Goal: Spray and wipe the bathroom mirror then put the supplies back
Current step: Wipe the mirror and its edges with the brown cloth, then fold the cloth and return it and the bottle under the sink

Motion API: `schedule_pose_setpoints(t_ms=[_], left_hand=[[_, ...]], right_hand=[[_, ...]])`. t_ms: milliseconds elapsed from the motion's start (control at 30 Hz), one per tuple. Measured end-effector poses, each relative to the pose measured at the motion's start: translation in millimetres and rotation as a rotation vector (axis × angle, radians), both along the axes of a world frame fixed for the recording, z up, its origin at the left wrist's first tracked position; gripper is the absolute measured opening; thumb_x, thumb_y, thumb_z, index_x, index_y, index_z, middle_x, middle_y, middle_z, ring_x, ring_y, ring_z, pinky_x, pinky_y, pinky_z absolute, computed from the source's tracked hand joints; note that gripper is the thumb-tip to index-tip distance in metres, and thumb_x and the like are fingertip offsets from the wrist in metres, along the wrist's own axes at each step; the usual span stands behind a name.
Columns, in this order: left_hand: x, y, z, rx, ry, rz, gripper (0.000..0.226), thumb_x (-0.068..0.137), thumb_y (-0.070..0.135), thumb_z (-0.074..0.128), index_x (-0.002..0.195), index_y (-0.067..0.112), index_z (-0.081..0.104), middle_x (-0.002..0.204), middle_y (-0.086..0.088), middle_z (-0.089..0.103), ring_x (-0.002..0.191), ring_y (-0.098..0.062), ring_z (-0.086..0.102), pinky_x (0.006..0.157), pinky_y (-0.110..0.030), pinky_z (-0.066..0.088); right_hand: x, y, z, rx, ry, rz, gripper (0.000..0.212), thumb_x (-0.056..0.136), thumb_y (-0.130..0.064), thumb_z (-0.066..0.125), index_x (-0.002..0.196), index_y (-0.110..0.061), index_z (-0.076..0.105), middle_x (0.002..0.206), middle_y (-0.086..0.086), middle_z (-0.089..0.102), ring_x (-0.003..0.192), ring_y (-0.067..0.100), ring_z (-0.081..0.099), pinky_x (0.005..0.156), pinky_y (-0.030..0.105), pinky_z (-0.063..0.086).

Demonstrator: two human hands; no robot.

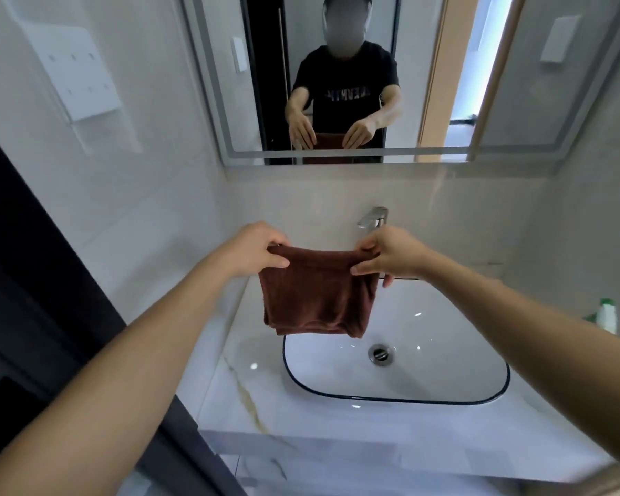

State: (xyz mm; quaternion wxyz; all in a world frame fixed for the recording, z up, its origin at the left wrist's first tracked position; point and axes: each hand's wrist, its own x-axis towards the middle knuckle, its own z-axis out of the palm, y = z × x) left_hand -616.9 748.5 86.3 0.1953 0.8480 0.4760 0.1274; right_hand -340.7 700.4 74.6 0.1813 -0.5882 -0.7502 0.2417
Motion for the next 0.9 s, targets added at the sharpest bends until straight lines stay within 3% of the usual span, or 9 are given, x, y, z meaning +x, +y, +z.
schedule_pose_setpoints(t_ms=[267, 400, 567, 667, 733, 833, 900], left_hand=[[-19, -19, -42, -0.013, 0.041, 0.028, 0.013, 0.084, 0.011, 0.077, 0.098, 0.012, 0.076, 0.086, -0.002, 0.071, 0.083, -0.016, 0.064, 0.072, -0.025, 0.044], [-28, -32, -55, -0.033, 0.06, 0.014, 0.016, 0.086, 0.014, 0.076, 0.101, 0.012, 0.076, 0.092, -0.002, 0.073, 0.087, -0.018, 0.065, 0.08, -0.03, 0.049], [-38, -37, -63, -0.123, 0.095, -0.018, 0.013, 0.086, 0.016, 0.076, 0.099, 0.018, 0.076, 0.091, 0.004, 0.073, 0.088, -0.014, 0.066, 0.08, -0.03, 0.05], [-29, -31, -89, -0.097, 0.213, -0.033, 0.013, 0.084, 0.017, 0.076, 0.097, 0.018, 0.076, 0.087, 0.005, 0.068, 0.086, -0.015, 0.063, 0.076, -0.028, 0.047], [-21, -24, -118, -0.044, 0.277, 0.02, 0.013, 0.084, 0.022, 0.075, 0.096, 0.023, 0.075, 0.091, 0.005, 0.068, 0.093, -0.019, 0.063, 0.079, -0.031, 0.05], [-9, -22, -158, 0.116, 0.334, 0.119, 0.012, 0.09, 0.026, 0.068, 0.1, 0.028, 0.072, 0.104, 0.005, 0.067, 0.103, -0.021, 0.062, 0.08, -0.033, 0.048], [-3, -23, -178, 0.217, 0.311, 0.164, 0.01, 0.092, 0.024, 0.065, 0.099, 0.027, 0.071, 0.101, 0.005, 0.065, 0.098, -0.021, 0.064, 0.077, -0.033, 0.046]], right_hand=[[-22, -15, -50, -0.042, 0.035, -0.024, 0.012, 0.082, -0.019, 0.081, 0.085, -0.01, 0.072, 0.083, 0.016, 0.073, 0.062, 0.024, 0.073, 0.057, 0.04, 0.062], [-29, -29, -63, -0.041, 0.036, -0.008, 0.01, 0.084, -0.019, 0.078, 0.082, -0.012, 0.07, 0.079, 0.013, 0.071, 0.057, 0.023, 0.072, 0.059, 0.037, 0.061], [-34, -41, -84, -0.21, 0.193, -0.022, 0.007, 0.084, -0.018, 0.077, 0.087, -0.012, 0.073, 0.076, 0.004, 0.065, 0.069, 0.033, 0.074, 0.062, 0.047, 0.062], [-42, -38, -107, -0.24, 0.062, -0.085, 0.01, 0.083, -0.021, 0.076, 0.088, -0.013, 0.073, 0.076, 0.004, 0.066, 0.065, 0.024, 0.073, 0.063, 0.037, 0.061], [-50, -35, -127, -0.169, -0.139, -0.122, 0.013, 0.082, -0.027, 0.075, 0.09, -0.018, 0.074, 0.08, 0.0, 0.066, 0.077, 0.021, 0.068, 0.063, 0.029, 0.051], [-58, -31, -156, -0.076, -0.248, -0.219, 0.015, 0.085, -0.032, 0.068, 0.096, -0.022, 0.073, 0.092, 0.001, 0.07, 0.097, 0.023, 0.062, 0.072, 0.029, 0.046], [-61, -31, -167, -0.048, -0.282, -0.255, 0.016, 0.089, -0.033, 0.064, 0.098, -0.023, 0.071, 0.096, 0.003, 0.069, 0.102, 0.025, 0.059, 0.08, 0.032, 0.046]])
